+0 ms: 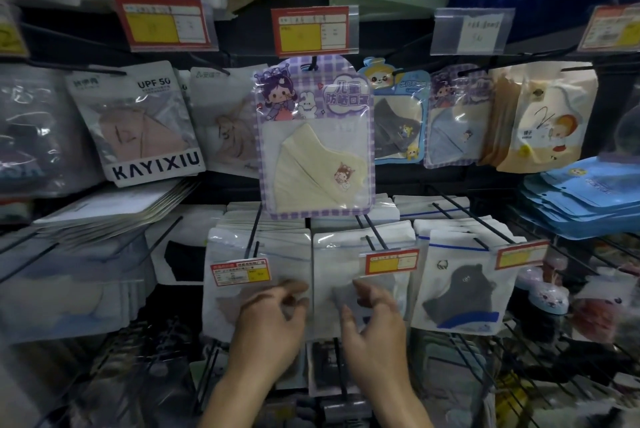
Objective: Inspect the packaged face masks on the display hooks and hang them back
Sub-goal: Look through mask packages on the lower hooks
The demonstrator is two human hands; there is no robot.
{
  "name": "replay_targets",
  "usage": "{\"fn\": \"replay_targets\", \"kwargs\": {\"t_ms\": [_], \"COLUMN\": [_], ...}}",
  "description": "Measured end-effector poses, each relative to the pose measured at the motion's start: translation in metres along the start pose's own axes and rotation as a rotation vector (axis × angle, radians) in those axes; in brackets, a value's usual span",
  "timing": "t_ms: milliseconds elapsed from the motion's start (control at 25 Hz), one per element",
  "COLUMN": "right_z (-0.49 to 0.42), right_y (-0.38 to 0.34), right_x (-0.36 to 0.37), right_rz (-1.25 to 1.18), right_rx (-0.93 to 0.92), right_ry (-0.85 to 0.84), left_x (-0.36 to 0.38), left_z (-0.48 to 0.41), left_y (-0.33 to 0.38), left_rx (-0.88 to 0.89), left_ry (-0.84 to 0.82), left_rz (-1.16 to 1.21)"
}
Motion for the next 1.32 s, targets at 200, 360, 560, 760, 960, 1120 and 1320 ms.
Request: {"fn": "replay_targets", "kwargs": {"t_ms": [200, 360, 560, 760, 960, 1120, 1320], "right_z": [0.006, 0.007, 0.010, 0.015, 0.020, 0.030, 0.053], "right_y": [-0.036, -0.055, -0.071, -0.077, -0.071, -0.070, -0.063], "right_x": [0.038, 0.060, 0.071, 0.077, 0.069, 0.051, 0.034], "right_rz": [-0.031, -0.159, -0.251, -0.276, -0.172, -0.191, -0.352], "right_rx": [0.021, 0.161, 0.221, 0.228, 0.236, 0.254, 0.252], "right_ry": [-0.166, -0.255, -0.217, -0.193, -0.114, 0.008, 0.206], "left_x": [-0.067, -0.092, -0.096, -0.103, -0.123, -0.135, -0.141], "left_z": [-0.012, -0.039, -0.049, -0.042, -0.032, -0.028, -0.008], "left_y": [-0.047, -0.065, -0.070, -0.069, -0.063, -0.073, -0.078], "left_rx": [-0.046, -0.042, -0.069, -0.139, -0.064, -0.071, -0.085], "left_ry": [0.203, 0.189, 0.104, 0.053, 0.147, 0.158, 0.118], "left_rz": [0.055, 0.034, 0.137, 0.191, 0.151, 0.223, 0.461]}}
Point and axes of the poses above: each hand's wrist, its own z-axis away from the middle knuckle, its own x-axis out of the palm, y = z × x, the point moved 8 cm from there along -z, towards the middle knuckle, and after that the axes turned 11 degrees about z, right-handed, at the moved point
